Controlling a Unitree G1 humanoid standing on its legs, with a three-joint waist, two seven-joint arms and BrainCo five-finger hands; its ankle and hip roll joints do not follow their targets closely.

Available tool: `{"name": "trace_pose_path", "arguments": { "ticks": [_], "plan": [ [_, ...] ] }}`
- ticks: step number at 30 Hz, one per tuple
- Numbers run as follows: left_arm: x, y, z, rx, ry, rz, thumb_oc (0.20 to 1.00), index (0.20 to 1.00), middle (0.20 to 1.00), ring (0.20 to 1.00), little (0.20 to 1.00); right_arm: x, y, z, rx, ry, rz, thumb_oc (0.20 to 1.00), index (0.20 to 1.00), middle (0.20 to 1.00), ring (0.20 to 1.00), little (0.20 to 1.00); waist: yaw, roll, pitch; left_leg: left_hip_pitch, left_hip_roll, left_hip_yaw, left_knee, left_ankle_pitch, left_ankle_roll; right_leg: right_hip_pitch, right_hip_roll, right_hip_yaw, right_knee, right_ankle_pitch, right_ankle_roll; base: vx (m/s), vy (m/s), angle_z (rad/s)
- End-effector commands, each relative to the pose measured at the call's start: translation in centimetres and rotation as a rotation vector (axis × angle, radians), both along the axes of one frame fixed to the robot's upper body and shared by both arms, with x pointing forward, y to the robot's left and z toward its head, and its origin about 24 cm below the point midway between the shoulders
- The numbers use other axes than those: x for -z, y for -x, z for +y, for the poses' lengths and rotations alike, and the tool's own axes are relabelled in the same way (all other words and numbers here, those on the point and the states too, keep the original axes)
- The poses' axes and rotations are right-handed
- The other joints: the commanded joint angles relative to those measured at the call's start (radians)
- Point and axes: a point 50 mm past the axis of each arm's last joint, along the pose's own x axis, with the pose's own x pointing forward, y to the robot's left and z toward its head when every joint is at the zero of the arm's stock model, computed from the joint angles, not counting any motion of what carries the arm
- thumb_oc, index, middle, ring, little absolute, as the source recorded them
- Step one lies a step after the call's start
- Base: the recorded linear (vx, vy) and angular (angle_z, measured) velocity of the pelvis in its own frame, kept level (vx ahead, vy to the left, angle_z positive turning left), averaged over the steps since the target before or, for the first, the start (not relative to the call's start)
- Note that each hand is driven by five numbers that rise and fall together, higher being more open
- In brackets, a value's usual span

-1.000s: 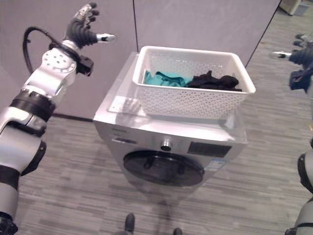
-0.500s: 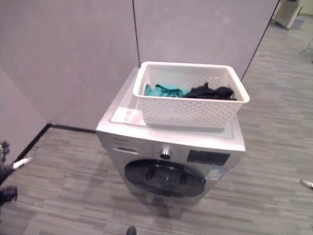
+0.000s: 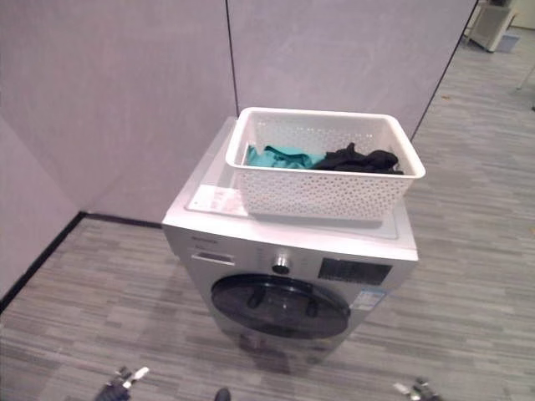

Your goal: Grab the laundry basket,head to the washer,open it,put in the laundry and shut it.

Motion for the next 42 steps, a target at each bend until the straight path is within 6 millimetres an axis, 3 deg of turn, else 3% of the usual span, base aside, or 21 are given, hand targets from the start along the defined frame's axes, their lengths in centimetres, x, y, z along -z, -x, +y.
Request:
{"name": "trace_pose_path", "arguments": {
  "ticks": [1,2,5,9,13,17,21,23,25,26,27,31,32,36,37,42],
  "plan": [
    [0.3,-2.0,-0.5,0.090,-0.074,0.026,1.000,1.000,1.000,1.000,1.000,0.3,-2.9,1.9,-0.059,0.014,-0.055,1.000,1.000,1.000,1.000,1.000,0.026,-0.006,0.040,0.090,0.013,-0.005,0.007,-0.127,0.046,-0.082,-0.031,-0.051,0.008,0.044,0.007,0.00,-0.050,0.00],
    [1.4,-1.3,-2.1,0.156,-0.084,0.142,1.000,1.000,1.000,1.000,1.000,1.5,-3.3,4.9,-0.149,0.001,0.004,1.000,1.000,1.000,1.000,1.000,0.030,-0.005,0.038,0.090,0.016,-0.009,0.008,-0.125,0.044,-0.084,-0.025,-0.048,0.008,0.040,0.003,0.01,-0.048,0.01],
    [1.8,-0.8,-3.0,0.201,-0.090,0.196,1.000,1.000,1.000,1.000,1.000,1.5,-5.1,7.1,-0.247,0.009,-0.024,1.000,1.000,1.000,1.000,1.000,0.033,0.002,0.037,0.094,0.023,-0.007,0.007,-0.123,0.040,-0.085,-0.016,-0.043,0.008,0.033,-0.002,0.01,-0.055,0.01],
    [1.9,-0.7,-3.2,0.213,-0.089,0.194,1.000,1.000,1.000,1.000,1.000,-0.4,-8.5,8.5,-0.336,0.014,-0.187,1.000,1.000,1.000,1.000,1.000,0.034,0.009,0.040,0.092,0.043,-0.002,0.007,-0.113,0.030,-0.092,0.003,-0.029,0.008,0.025,-0.010,-0.01,-0.072,0.00],
    [1.8,-0.7,-2.7,0.187,-0.108,0.196,1.000,1.000,1.000,1.000,1.000,-4.6,-12.5,8.5,-0.417,0.072,-0.433,1.000,1.000,1.000,1.000,1.000,0.030,0.013,0.045,0.079,0.069,0.000,0.014,-0.098,0.014,-0.095,0.026,-0.023,0.008,0.014,-0.020,-0.03,-0.108,-0.03],
    [1.7,-1.2,-2.9,0.197,-0.112,0.175,1.000,1.000,1.000,1.000,1.000,-7.1,-13.8,7.5,-0.443,0.163,-0.564,1.000,1.000,1.000,1.000,1.000,0.025,0.015,0.058,0.062,0.090,-0.012,0.029,-0.085,0.003,-0.094,0.046,-0.022,0.008,0.007,-0.032,-0.05,-0.109,-0.06],
    [1.4,-2.9,-3.8,0.204,-0.109,0.114,1.000,1.000,1.000,1.000,1.000,-10.3,-14.8,5.1,-0.427,0.315,-0.687,1.000,1.000,1.000,1.000,1.000,0.020,0.020,0.101,-0.003,0.119,-0.049,0.074,-0.040,-0.012,-0.097,0.072,-0.051,0.008,-0.012,-0.051,-0.10,-0.153,0.26],
    [1.3,-3.4,-4.0,0.200,-0.109,0.100,1.000,1.000,1.000,1.000,1.000,-10.6,-15.0,4.6,-0.416,0.343,-0.695,1.000,1.000,1.000,1.000,1.000,0.018,0.021,0.108,-0.021,0.117,-0.052,0.083,-0.034,-0.012,-0.099,0.071,-0.061,0.008,-0.014,-0.050,-0.10,-0.069,0.38],
    [1.2,-3.9,-4.2,0.198,-0.110,0.084,1.000,1.000,1.000,1.000,1.000,-10.9,-15.2,4.2,-0.403,0.376,-0.704,1.000,1.000,1.000,1.000,1.000,0.014,0.019,0.116,-0.041,0.112,-0.036,0.105,-0.037,-0.010,-0.101,0.063,-0.077,0.008,-0.015,-0.048,-0.11,-0.033,0.32],
    [1.1,-4.6,-4.4,0.204,-0.113,0.061,1.000,1.000,1.000,1.000,1.000,-11.4,-15.5,3.5,-0.376,0.412,-0.716,1.000,1.000,1.000,1.000,1.000,0.006,0.014,0.128,-0.066,0.113,0.023,0.145,-0.040,-0.007,-0.100,0.049,-0.096,0.008,-0.014,-0.051,-0.17,-0.019,0.44],
    [0.8,-5.6,-4.6,0.230,-0.121,0.036,1.000,1.000,1.000,1.000,1.000,-11.7,-15.8,2.5,-0.353,0.462,-0.711,1.000,1.000,1.000,1.000,1.000,0.002,0.001,0.140,-0.089,0.110,0.079,0.233,-0.081,0.008,-0.106,0.025,-0.120,0.008,-0.004,-0.055,-0.17,-0.018,0.58],
    [0.6,-6.1,-4.7,0.253,-0.131,0.021,1.000,1.000,1.000,1.000,1.000,-12.2,-16.1,1.6,-0.351,0.518,-0.706,1.000,1.000,1.000,1.000,1.000,-0.001,-0.005,0.148,-0.095,0.127,0.103,0.341,-0.127,0.014,-0.103,0.011,-0.145,0.008,0.003,-0.060,-0.07,-0.009,0.46],
    [0.6,-6.0,-4.7,0.272,-0.131,0.022,1.000,1.000,1.000,1.000,1.000,-12.2,-16.2,0.9,-0.355,0.551,-0.687,1.000,1.000,1.000,1.000,1.000,-0.001,0.001,0.139,-0.062,0.126,0.102,0.354,-0.175,0.017,-0.099,0.004,-0.162,0.008,0.000,-0.057,0.02,0.052,0.34],
    [0.9,-5.4,-5.1,0.311,-0.128,0.055,1.000,1.000,1.000,1.000,1.000,-12.5,-16.6,-0.2,-0.345,0.598,-0.667,1.000,1.000,1.000,1.000,1.000,-0.016,0.040,0.104,0.046,0.119,0.148,0.215,-0.184,0.007,-0.101,0.005,-0.200,0.008,-0.002,-0.044,0.05,0.099,0.50],
    [0.9,-5.4,-5.1,0.334,-0.139,0.060,1.000,1.000,1.000,1.000,1.000,-12.7,-16.7,-0.8,-0.325,0.620,-0.665,1.000,1.000,1.000,1.000,1.000,-0.017,0.045,0.089,0.052,0.088,0.113,0.170,-0.172,0.009,-0.107,-0.006,-0.209,0.008,0.006,-0.039,0.07,0.165,0.71],
    [0.8,-5.5,-4.8,0.332,-0.138,0.056,1.000,1.000,1.000,1.000,1.000,-13.3,-16.8,-2.4,-0.291,0.684,-0.650,1.000,1.000,1.000,1.000,1.000,-0.016,0.048,0.078,0.065,0.070,0.123,0.114,-0.158,0.012,-0.101,-0.032,-0.237,0.008,0.021,-0.032,0.04,0.078,0.31]
  ]
}}
